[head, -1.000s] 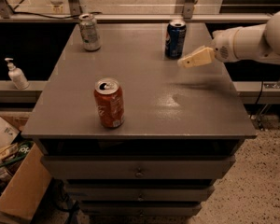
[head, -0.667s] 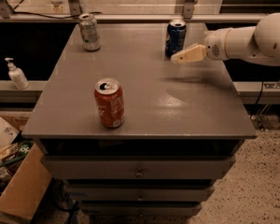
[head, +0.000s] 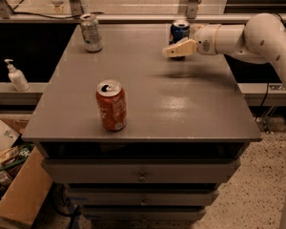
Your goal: Knock pepsi can over
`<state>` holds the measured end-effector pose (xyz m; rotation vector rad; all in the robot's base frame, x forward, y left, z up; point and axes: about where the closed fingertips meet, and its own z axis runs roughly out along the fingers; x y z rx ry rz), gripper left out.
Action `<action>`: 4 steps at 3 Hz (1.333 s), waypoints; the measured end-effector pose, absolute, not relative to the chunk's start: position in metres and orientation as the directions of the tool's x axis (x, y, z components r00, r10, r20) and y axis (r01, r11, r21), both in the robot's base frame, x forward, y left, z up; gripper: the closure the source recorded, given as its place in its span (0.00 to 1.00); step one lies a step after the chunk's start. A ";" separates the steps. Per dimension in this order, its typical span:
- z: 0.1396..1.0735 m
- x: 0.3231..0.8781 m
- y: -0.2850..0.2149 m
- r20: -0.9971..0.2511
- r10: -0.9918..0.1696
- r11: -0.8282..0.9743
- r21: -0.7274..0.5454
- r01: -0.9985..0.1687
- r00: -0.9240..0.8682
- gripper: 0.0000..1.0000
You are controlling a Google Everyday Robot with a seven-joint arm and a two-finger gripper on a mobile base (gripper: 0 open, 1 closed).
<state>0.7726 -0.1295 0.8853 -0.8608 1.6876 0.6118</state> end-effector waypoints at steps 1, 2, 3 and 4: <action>0.903 0.760 -0.113 -0.973 -0.202 0.550 -0.019 -0.835 -0.112 0.00; 0.919 0.727 -0.089 -0.976 -0.182 0.481 0.015 -0.877 -0.117 0.00; 0.928 0.687 -0.060 -0.974 -0.165 0.382 0.082 -0.921 -0.155 0.00; 0.932 0.655 -0.042 -0.965 -0.167 0.297 0.146 -0.944 -0.202 0.00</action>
Offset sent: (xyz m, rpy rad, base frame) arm -0.0915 0.0648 0.0505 0.1089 0.0383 0.2442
